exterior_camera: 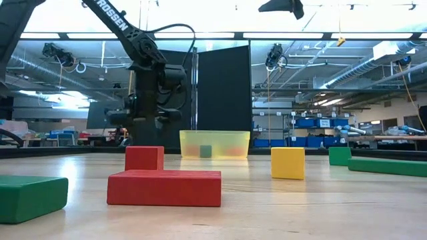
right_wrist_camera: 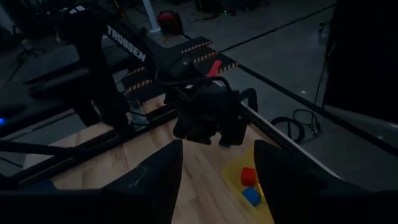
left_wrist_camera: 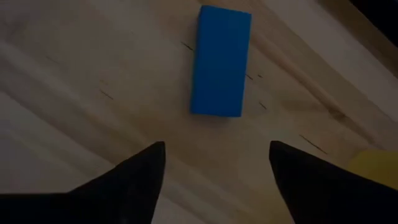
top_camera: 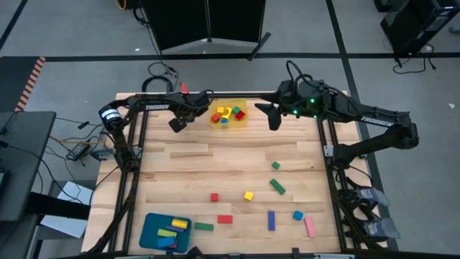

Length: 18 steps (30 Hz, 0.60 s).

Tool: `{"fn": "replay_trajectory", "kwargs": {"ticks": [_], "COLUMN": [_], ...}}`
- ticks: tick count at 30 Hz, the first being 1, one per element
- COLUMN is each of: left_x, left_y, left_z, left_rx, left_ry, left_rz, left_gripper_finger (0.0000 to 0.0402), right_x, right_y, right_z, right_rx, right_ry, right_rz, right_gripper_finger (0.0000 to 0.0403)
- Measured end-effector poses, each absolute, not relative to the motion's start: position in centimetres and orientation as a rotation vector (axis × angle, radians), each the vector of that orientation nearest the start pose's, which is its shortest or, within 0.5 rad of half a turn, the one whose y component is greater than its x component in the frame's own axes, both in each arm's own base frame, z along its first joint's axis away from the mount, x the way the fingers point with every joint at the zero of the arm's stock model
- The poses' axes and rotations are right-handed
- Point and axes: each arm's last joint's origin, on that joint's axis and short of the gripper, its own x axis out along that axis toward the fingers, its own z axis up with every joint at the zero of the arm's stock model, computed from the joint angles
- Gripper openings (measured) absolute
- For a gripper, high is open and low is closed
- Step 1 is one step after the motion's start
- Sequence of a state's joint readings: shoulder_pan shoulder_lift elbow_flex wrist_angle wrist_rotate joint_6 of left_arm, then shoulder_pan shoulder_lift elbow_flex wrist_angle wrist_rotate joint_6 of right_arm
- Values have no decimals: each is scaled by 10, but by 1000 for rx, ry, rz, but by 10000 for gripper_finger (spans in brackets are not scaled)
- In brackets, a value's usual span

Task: Sort blocks by size
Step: Put the blue rectangular block into the blue bin

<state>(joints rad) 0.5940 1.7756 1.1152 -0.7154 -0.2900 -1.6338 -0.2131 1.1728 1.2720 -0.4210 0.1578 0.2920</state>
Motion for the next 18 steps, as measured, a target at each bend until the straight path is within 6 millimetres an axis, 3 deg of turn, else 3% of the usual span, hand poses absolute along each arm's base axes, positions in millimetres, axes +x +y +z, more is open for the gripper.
{"fn": "replay_trajectory", "kwargs": {"ticks": [7, 18], "left_x": [260, 254], "left_y": [191, 191], "left_z": [166, 150], "left_rx": [-1398, -1418], "left_ry": [439, 422], "left_rz": [1761, 1759], "left_gripper_finger": [301, 301], "right_x": [240, 240], "right_y": [-56, -56], "right_z": [401, 401], "right_rx": [298, 300], "right_ry": [268, 269], "right_rz": [-396, -385], "right_gripper_finger": [209, 209]}}
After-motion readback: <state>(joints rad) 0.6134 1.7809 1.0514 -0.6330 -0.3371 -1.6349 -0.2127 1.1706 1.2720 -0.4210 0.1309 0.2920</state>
